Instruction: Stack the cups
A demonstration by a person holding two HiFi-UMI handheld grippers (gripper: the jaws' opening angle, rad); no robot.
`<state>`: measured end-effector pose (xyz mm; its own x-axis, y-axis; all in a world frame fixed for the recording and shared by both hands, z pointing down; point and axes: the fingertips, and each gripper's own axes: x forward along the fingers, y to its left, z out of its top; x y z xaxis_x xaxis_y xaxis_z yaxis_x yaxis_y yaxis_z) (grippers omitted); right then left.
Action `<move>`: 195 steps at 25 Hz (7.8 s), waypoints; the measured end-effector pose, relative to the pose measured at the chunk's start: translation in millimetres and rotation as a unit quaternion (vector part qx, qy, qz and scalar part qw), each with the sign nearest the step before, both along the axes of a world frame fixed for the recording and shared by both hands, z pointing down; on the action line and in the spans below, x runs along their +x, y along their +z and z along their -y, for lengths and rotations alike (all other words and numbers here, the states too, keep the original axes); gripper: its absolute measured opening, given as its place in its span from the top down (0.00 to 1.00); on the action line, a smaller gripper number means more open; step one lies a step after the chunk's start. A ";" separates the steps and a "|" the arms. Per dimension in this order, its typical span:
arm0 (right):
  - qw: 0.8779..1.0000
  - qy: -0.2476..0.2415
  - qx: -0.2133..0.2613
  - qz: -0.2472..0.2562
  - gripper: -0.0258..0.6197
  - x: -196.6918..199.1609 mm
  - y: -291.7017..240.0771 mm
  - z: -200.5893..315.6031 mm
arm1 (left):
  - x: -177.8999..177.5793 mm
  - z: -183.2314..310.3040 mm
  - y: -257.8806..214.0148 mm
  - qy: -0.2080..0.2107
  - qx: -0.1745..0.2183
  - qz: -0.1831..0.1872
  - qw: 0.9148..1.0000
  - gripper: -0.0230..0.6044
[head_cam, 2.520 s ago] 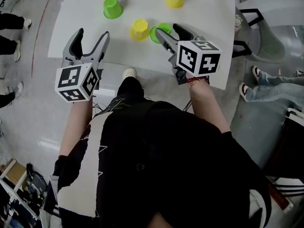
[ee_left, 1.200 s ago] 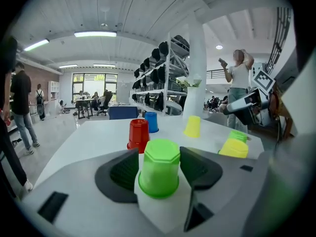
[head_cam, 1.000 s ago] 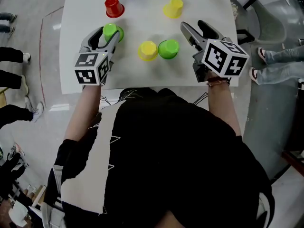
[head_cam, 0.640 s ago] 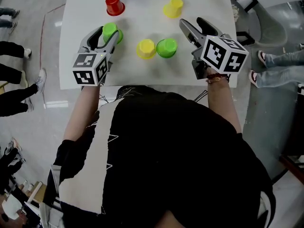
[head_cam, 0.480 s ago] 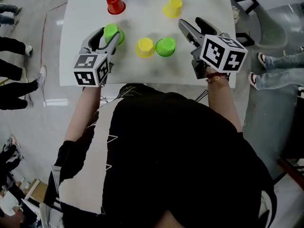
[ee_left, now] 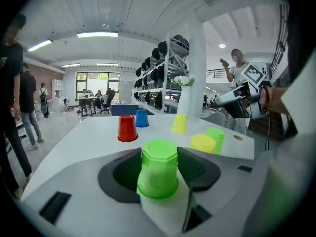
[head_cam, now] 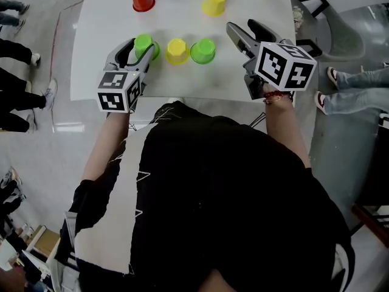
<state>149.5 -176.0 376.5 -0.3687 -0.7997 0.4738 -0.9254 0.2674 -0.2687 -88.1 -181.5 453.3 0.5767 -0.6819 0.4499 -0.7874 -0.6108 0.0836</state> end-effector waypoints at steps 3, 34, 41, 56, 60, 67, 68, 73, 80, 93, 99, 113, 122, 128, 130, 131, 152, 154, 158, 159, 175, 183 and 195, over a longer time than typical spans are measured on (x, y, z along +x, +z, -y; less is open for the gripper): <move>1.000 0.001 -0.001 -0.001 0.54 5.0 0.6 -7.1 | 3.3 -6.6 2.6 -0.003 -0.003 0.000 1.000 0.59; 0.998 -0.024 -0.040 -0.043 0.53 9.6 41.0 53.3 | -12.5 3.5 -95.1 -0.033 0.076 -0.071 0.994 0.47; 0.994 -0.037 -0.071 -0.068 0.51 -0.8 67.7 85.9 | -36.5 14.3 -90.6 -0.053 0.070 -0.061 0.994 0.48; 0.993 -0.032 -0.064 -0.099 0.54 -19.0 74.5 132.2 | -56.8 52.6 -85.5 -0.055 0.068 -0.057 0.994 0.48; 0.993 -0.022 -0.067 -0.096 0.59 -16.5 77.4 134.3 | -57.5 56.9 -82.5 -0.055 0.064 -0.062 0.995 0.48; 0.993 -0.015 -0.075 -0.084 0.60 -17.5 75.2 126.8 | -56.0 59.9 -78.8 -0.053 0.057 -0.060 0.995 0.49; 0.994 -0.017 -0.074 -0.081 0.60 -18.1 71.7 124.5 | -55.5 59.9 -79.9 -0.052 0.059 -0.061 0.995 0.49; 0.996 -0.029 -0.059 -0.056 0.60 -22.9 48.1 107.1 | -51.3 58.1 -86.9 -0.054 0.069 -0.066 0.994 0.49; 0.997 -0.066 -0.032 -0.024 0.61 -36.7 7.3 68.0 | -36.0 40.9 -94.1 -0.052 0.077 -0.063 0.994 0.49; 0.985 -0.169 -0.010 -0.026 0.61 -81.5 -34.1 5.2 | -18.8 -4.2 -99.4 -0.056 0.079 -0.061 0.993 0.49; 0.980 -0.195 -0.017 -0.045 0.61 -92.9 -27.8 -8.7 | -19.3 -20.4 -100.2 -0.064 0.081 -0.059 0.993 0.49; 0.971 -0.226 -0.035 -0.070 0.60 -110.5 -13.4 -16.4 | -31.9 -32.6 -96.2 -0.085 0.081 -0.057 0.991 0.50; 0.968 -0.238 -0.046 -0.070 0.60 -119.1 -8.4 -19.1 | -41.3 -36.4 -95.9 -0.093 0.081 -0.056 0.991 0.50; 0.968 -0.237 -0.047 -0.069 0.60 -119.5 -8.8 -20.3 | -41.6 -39.3 -97.5 -0.093 0.080 -0.056 0.991 0.50; 0.968 -0.237 -0.047 -0.070 0.60 -119.9 -8.8 -20.2 | -41.4 -40.7 -97.7 -0.093 0.080 -0.056 0.991 0.50; 0.967 -0.238 -0.047 -0.071 0.60 -120.1 -8.5 -20.6 | -41.2 -41.8 -97.5 -0.093 0.080 -0.056 0.991 0.50; 0.960 -0.259 -0.039 -0.095 0.59 -125.8 -4.1 -25.6 | -50.0 -49.4 -100.4 -0.099 0.086 -0.058 0.990 0.50; 0.960 -0.260 -0.040 -0.096 0.59 -125.9 -2.6 -26.1 | -50.9 -48.6 -100.1 -0.099 0.087 -0.058 0.990 0.50; 0.960 -0.263 -0.043 -0.087 0.57 -126.9 0.6 -27.2 | -52.6 -46.8 -98.0 -0.101 0.090 -0.057 0.989 0.50; 0.960 -0.262 -0.043 -0.086 0.56 -126.6 0.4 -27.3 | -52.7 -46.7 -98.4 -0.101 0.091 -0.057 0.989 0.50; 0.989 -0.108 0.093 0.043 0.64 -87.2 -91.9 15.6 | -43.1 -4.0 -105.6 -0.063 0.088 -0.055 0.993 0.50; 0.992 0.032 0.095 0.074 0.65 -3.7 -88.5 38.9 | -27.1 77.0 -77.8 -0.033 0.061 -0.045 0.997 0.50; 0.983 0.161 0.060 0.057 0.65 79.3 -56.6 19.6 | -1.1 158.8 -4.3 0.023 0.000 -0.007 1.000 0.44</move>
